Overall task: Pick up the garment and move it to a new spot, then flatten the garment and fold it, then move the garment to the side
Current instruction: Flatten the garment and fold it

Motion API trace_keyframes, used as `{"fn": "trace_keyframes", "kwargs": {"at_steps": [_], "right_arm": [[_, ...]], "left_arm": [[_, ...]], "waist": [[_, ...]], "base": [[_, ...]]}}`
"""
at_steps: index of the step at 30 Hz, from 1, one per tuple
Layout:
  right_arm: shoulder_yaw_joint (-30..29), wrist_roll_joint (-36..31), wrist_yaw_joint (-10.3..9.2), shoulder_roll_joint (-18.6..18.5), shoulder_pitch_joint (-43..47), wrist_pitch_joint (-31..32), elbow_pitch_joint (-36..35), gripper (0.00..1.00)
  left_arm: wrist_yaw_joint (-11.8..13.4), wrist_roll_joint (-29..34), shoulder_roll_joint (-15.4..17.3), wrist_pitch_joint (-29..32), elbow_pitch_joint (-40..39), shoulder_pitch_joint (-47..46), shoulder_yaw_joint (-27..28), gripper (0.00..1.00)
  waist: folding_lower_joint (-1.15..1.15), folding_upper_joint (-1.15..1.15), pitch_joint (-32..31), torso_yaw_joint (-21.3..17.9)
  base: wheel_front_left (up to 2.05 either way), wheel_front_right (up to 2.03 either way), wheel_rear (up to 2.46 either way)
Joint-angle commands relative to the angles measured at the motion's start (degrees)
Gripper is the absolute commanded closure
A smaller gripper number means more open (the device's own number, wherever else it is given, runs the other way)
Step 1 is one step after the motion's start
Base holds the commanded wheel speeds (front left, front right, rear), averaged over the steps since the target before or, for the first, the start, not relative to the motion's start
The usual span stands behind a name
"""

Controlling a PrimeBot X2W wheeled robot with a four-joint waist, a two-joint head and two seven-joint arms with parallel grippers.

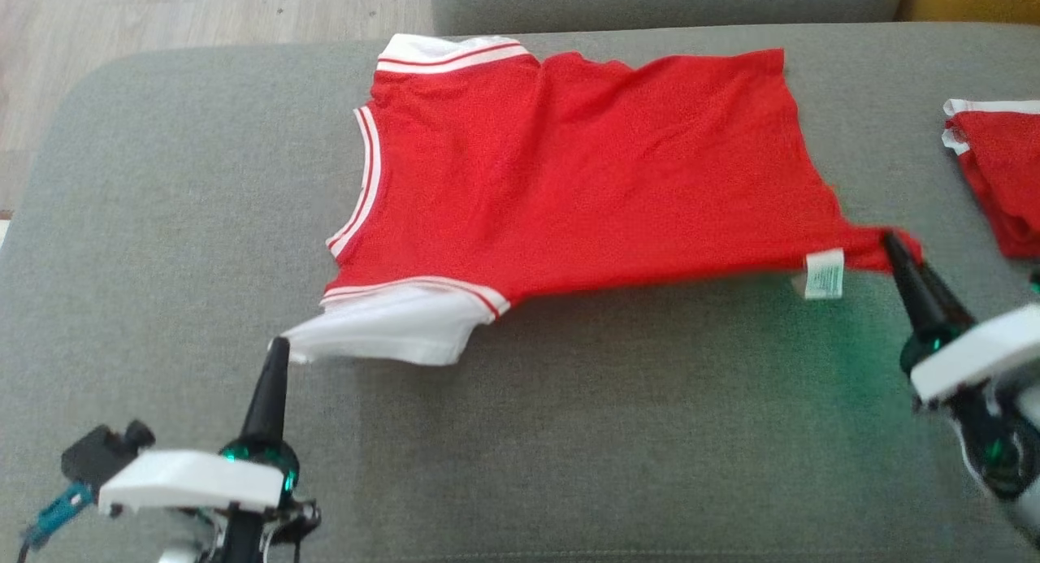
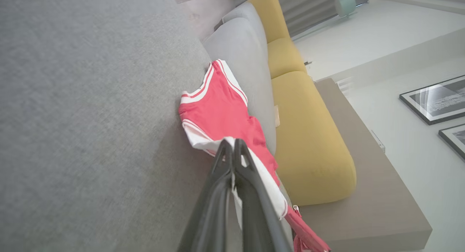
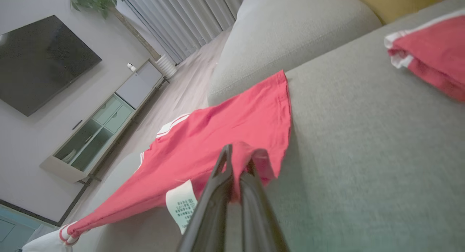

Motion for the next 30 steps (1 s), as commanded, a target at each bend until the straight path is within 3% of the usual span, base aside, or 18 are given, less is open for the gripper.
{"fn": "trace_keyframes", "kwargs": {"at_steps": [1, 7, 15, 20, 30], "right_arm": [[-1.08, -0.46, -0.05, -2.38, 2.15, -1.0, -1.73, 1.0], [-3.93, -1.89, -0.05, -2.72, 6.86, -1.22, -4.49, 1.0], [-4.86, -3.28, -0.05, -0.02, 1.56, 1.06, -1.3, 1.0], [-5.03, -4.52, -0.05, 1.18, -2.7, 2.2, 1.01, 1.0], [-3.53, -7.69, -0.05, 3.44, -11.97, 4.59, 4.84, 1.0]], "left_arm": [[0.99, 0.55, 0.76, -0.83, -3.33, -0.02, 2.74, 1.0], [5.47, 0.58, -0.37, -1.25, -9.32, 3.78, 3.29, 1.0], [7.18, -1.38, -3.9, -0.55, -5.37, -7.13, 4.69, 1.0], [6.61, -2.06, -6.28, -0.28, -0.49, -15.17, 4.89, 1.0], [2.33, -0.54, -8.26, -0.36, 12.93, -28.81, 4.35, 1.0]], "waist": [[0.0, 0.0, 0.04, 0.0], [0.0, 0.0, 1.43, -0.35], [0.0, 0.0, 5.56, 0.26], [0.0, 0.0, 8.45, 0.69], [0.0, 0.0, 14.22, 0.5]], "base": [[0.0, 0.0, 0.0], [0.0, 0.0, 0.0], [0.0, 0.0, 0.0], [0.0, 0.0, 0.0], [0.0, 0.0, 0.0]]}}
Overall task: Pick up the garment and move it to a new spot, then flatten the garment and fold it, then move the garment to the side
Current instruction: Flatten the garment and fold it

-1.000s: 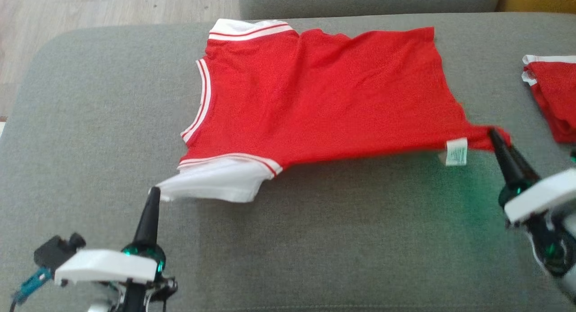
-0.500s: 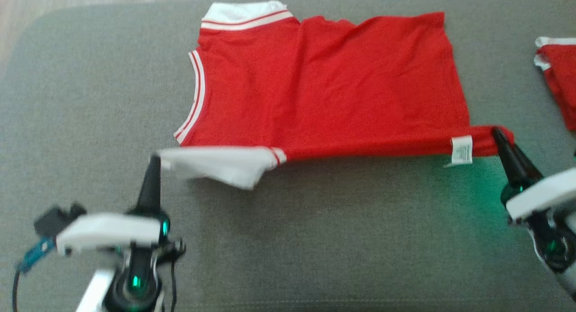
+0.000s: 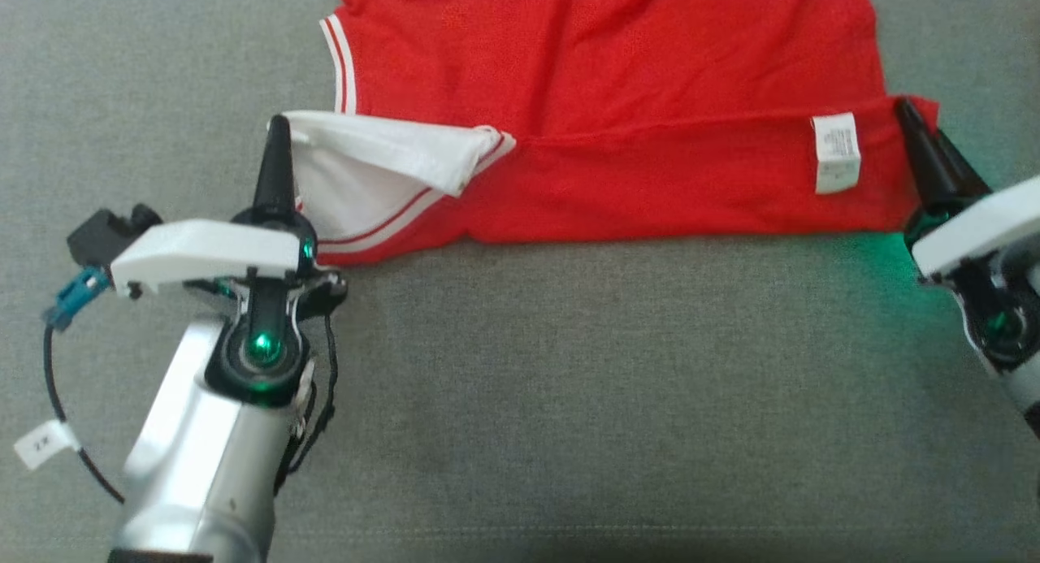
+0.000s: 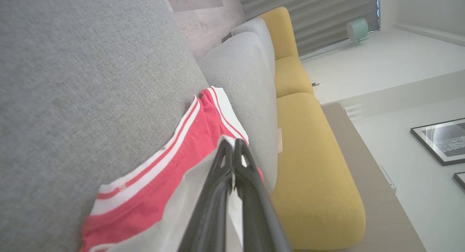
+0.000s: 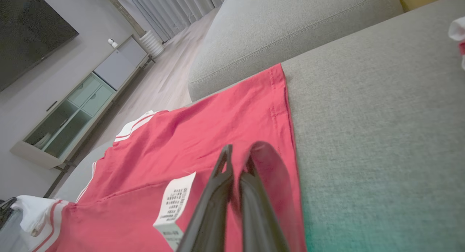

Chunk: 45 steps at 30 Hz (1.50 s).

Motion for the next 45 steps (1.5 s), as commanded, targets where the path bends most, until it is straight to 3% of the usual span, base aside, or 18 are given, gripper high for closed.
{"fn": "trace_keyframes", "kwargs": {"at_steps": [1, 2, 3, 4, 5, 6, 7, 11, 14, 20, 24, 27, 45], "right_arm": [[0.49, -0.72, -0.05, -0.36, -1.07, 0.2, -0.47, 1.0], [0.71, -0.84, -0.05, -0.18, -1.63, 0.43, -0.11, 0.99], [0.89, -0.92, -0.05, -0.07, -2.03, 0.53, 0.23, 0.62], [1.01, -1.0, -0.05, -0.03, -2.32, 0.49, 0.59, 0.01], [1.08, -1.05, -0.05, -0.01, -2.48, 0.42, 1.09, 0.0], [1.06, -0.98, -0.05, -0.04, -2.47, 0.34, 1.62, 0.0], [1.09, -0.86, -0.05, -0.13, -2.22, 0.12, 1.82, 0.0], [0.94, 0.05, -0.05, -1.36, 0.35, -1.17, 1.64, 0.0], [0.63, 0.48, -0.05, -2.97, 2.79, -2.11, 0.78, 0.0], [-0.97, 0.86, -0.05, -4.86, 7.58, -3.84, -2.29, 0.0], [-1.67, 0.66, -0.05, -4.28, 8.56, -4.09, -3.36, 0.0], [-2.03, 0.3, -0.05, -3.66, 8.65, -4.05, -3.69, 0.0], [-3.58, -1.65, -0.05, -0.4, 9.43, -3.23, -2.68, 0.0]], "left_arm": [[-0.78, 0.87, 0.94, -0.22, 0.05, -3.08, 1.81, 1.0], [-0.99, 1.09, 0.89, -0.25, 1.24, -3.84, 1.74, 1.0], [-1.24, 1.3, 0.83, -0.11, 2.36, -4.49, 1.48, 0.99], [-1.44, 1.48, 0.8, 0.18, 3.44, -4.99, 1.15, 0.67], [-1.52, 1.48, 0.72, 0.57, 4.48, -5.4, 0.89, 0.51], [-1.73, 1.51, 0.65, 0.76, 5.37, -5.77, 0.71, 0.07], [-2.09, 1.71, 0.68, 0.73, 6.02, -6.03, 0.58, 0.0], [-3.35, 5.14, 2.24, -0.3, 6.42, -5.28, -0.55, 0.0], [-3.33, 11.85, 4.81, -1.58, 4.05, -2.16, -2.25, 0.0], [-0.39, 22.55, 7.32, -2.12, -0.01, 8.84, -7.51, 0.0], [1.7, 28.2, 7.87, -2.24, 1.82, 9.64, -8.38, 0.0], [1.64, 31.59, 7.18, -2.27, 3.57, 8.75, -6.82, 0.0], [-3.49, 35.73, 3.23, -2.25, 20.22, 2.08, -5.56, 0.0]], "waist": [[0.0, 0.0, 1.25, -0.1], [0.0, 0.0, 1.56, -0.08], [0.0, 0.0, 1.74, -0.01], [0.0, 0.0, 1.83, 0.06], [0.0, 0.0, 1.85, 0.15], [0.0, 0.0, 1.74, 0.26], [0.0, 0.0, 1.48, 0.4], [0.0, 0.0, -0.3, 0.56], [0.0, 0.0, -1.82, 0.42], [0.0, 0.0, -4.15, -0.21], [0.0, 0.0, -4.17, -0.8], [0.0, 0.0, -3.84, -1.23], [0.0, 0.0, -3.34, -1.44]], "base": [[0.0, 0.0, 0.0], [0.0, 0.0, 0.0], [0.0, 0.0, 0.0], [0.0, 0.0, 0.0], [0.0, 0.0, 0.0], [0.0, 0.0, 0.0], [0.0, 0.0, 0.0], [0.0, 0.0, 0.0], [0.0, 0.0, 0.0], [0.0, 0.0, 0.0], [0.0, 0.0, 0.0], [0.0, 0.0, 0.0], [0.0, 0.0, 0.0]]}}
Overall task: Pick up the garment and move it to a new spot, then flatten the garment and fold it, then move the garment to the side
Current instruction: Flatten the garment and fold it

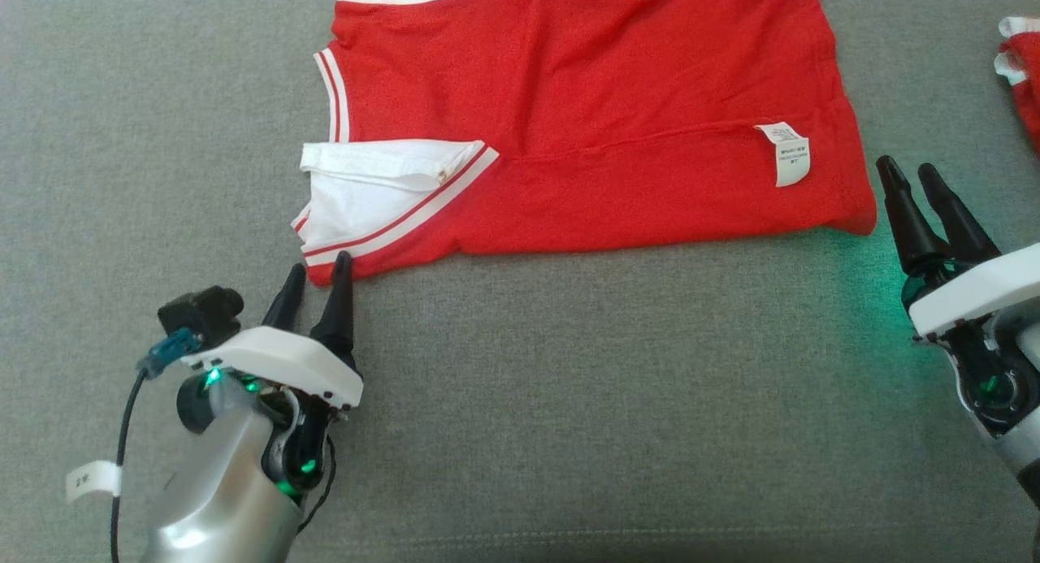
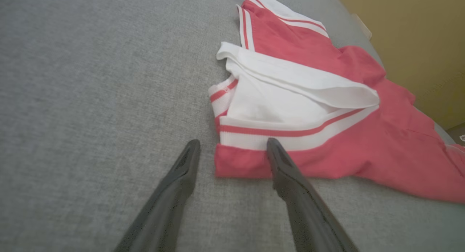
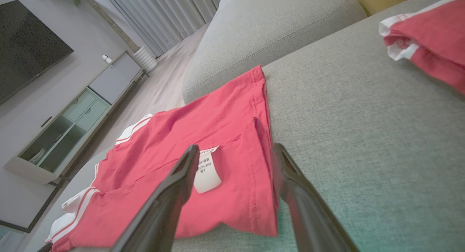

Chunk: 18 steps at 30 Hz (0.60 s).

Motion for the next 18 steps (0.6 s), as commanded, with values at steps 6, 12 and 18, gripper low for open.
{"fn": "trace_keyframes", "kwargs": {"at_steps": [6, 12, 18], "right_arm": [[-0.57, -1.78, -0.05, -0.57, 1.58, 0.63, -0.41, 0.0], [-0.22, -5.08, -0.05, 2.29, 0.06, 3.14, 5.45, 0.0], [-0.15, -6.53, -0.05, 7.01, -2.09, 8.2, 14.16, 0.0]], "left_arm": [[-1.14, 2.98, 0.82, -0.26, 5.07, -3.19, 0.19, 1.0], [-2.43, 5.87, 0.82, -0.27, 6.39, -4.1, -0.9, 1.0], [-2.66, 8.35, 1.05, -0.27, 4.3, -3.05, -0.22, 1.0]], "waist": [[0.0, 0.0, -0.11, 0.18], [0.0, 0.0, -1.33, 0.55], [0.0, 0.0, -2.62, 1.8]], "base": [[0.0, 0.0, 0.0], [0.0, 0.0, 0.0], [0.0, 0.0, 0.0]]}}
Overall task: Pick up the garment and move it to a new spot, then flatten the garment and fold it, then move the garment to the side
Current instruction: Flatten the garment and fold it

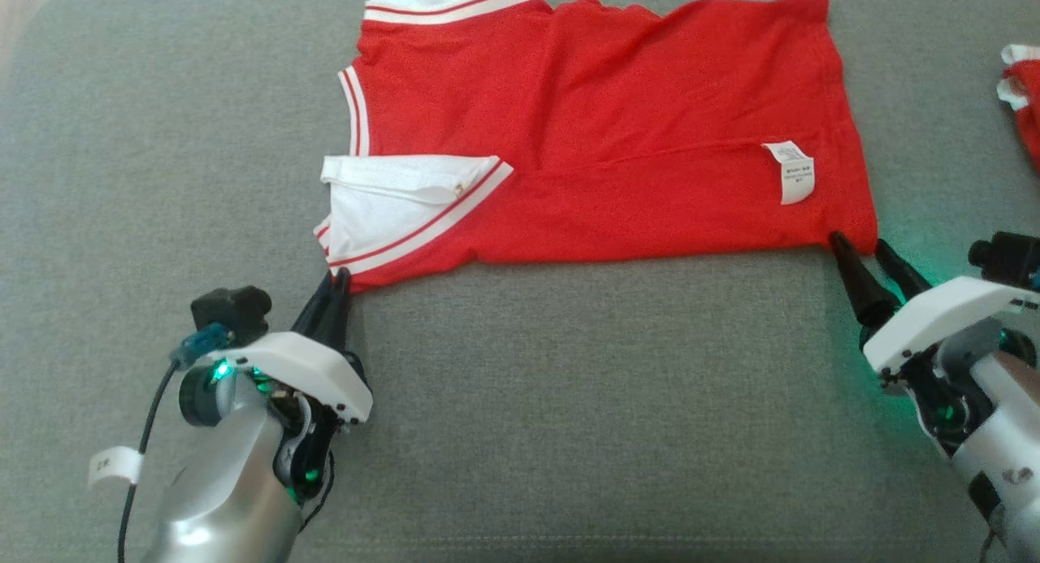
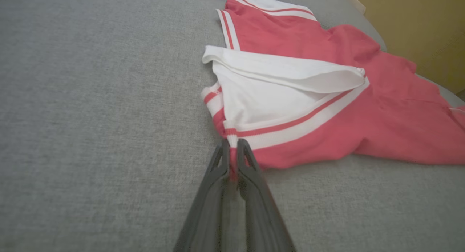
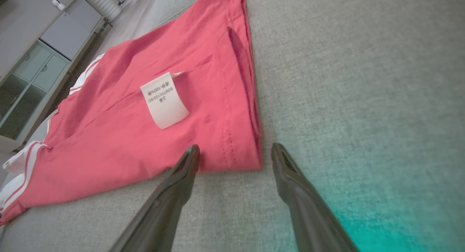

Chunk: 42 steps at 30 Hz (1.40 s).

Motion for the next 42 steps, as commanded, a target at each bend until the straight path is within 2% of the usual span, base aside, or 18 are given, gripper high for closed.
{"fn": "trace_keyframes", "kwargs": {"at_steps": [1, 2, 3, 4, 14, 21, 28, 34, 40, 41, 42], "right_arm": [[0.31, -1.29, -0.05, 0.04, -1.87, 0.67, 1.69, 0.0], [0.26, -1.73, -0.05, 0.48, -2.1, 0.76, 2.71, 0.07], [-0.08, -1.87, -0.05, 1.25, -2.12, 0.5, 3.55, 0.98], [-0.2, -1.87, -0.05, 1.35, -1.94, 0.39, 3.61, 1.0], [-1.15, -1.76, -0.05, -1.75, 1.76, -0.65, 1.09, 1.0], [-2.64, -1.62, -0.05, -5.49, 7.62, -1.68, -2.64, 1.0], [-5.51, -2.01, -0.05, -7.79, 16.01, -3.04, -6.97, 1.0], [-8.63, -3.39, -0.05, -7.94, 22.74, -2.16, -11.07, 1.0], [-12.53, -5.85, -0.05, -7.38, 27.01, 0.22, -14.82, 1.0], [-13.22, -6.3, -0.05, -7.19, 27.6, 0.75, -15.47, 0.97], [-14.0, -6.77, -0.05, -7.0, 28.17, 1.26, -16.04, 0.51]], "left_arm": [[-0.31, 0.87, 1.27, -0.32, -1.74, -0.19, 1.9, 1.0], [-0.47, 1.01, 1.28, -0.32, -1.88, -0.06, 1.96, 1.0], [-0.7, 1.3, 1.4, -0.32, -2.03, 0.18, 2.0, 1.0], [-0.82, 1.35, 1.51, -0.32, -2.12, 0.32, 2.1, 1.0], [-2.51, 0.84, 3.55, -0.1, -3.65, 2.98, 2.14, 1.0], [-3.01, -0.67, 5.96, 1.35, -10.24, 8.49, 1.72, 1.0], [-0.23, -0.98, 8.11, 3.71, -19.38, 17.12, 0.9, 1.0], [3.24, -0.42, 10.61, 6.33, -27.21, 23.46, 0.31, 1.0], [5.5, 0.06, 12.43, 8.47, -31.92, 26.51, -0.03, 1.0], [5.68, -0.05, 12.51, 8.77, -32.33, 26.77, -0.07, 1.0], [5.82, -0.13, 12.57, 9.11, -32.62, 26.94, -0.16, 1.0]], "waist": [[0.0, 0.0, -0.62, 0.73], [0.0, 0.0, -0.82, 1.01], [0.0, 0.0, -1.24, 1.4], [0.0, 0.0, -1.41, 1.49], [0.0, 0.0, -3.65, 0.93], [0.0, 0.0, -5.21, 0.11], [0.0, 0.0, -6.01, -1.0], [0.0, 0.0, -6.37, -1.41], [0.0, 0.0, -6.88, -1.64], [0.0, 0.0, -6.98, -1.65], [0.0, 0.0, -7.09, -1.65]], "base": [[0.0, 0.0, 0.0], [0.0, 0.0, 0.0], [0.0, 0.0, 0.0], [0.0, 0.0, 0.0], [0.0, 0.0, 0.0], [0.0, 0.0, 0.0], [0.0, 0.0, 0.0], [0.0, 0.0, 0.0], [0.0, 0.0, 0.0], [0.0, 0.0, 0.0], [0.0, 0.0, 0.0]]}}
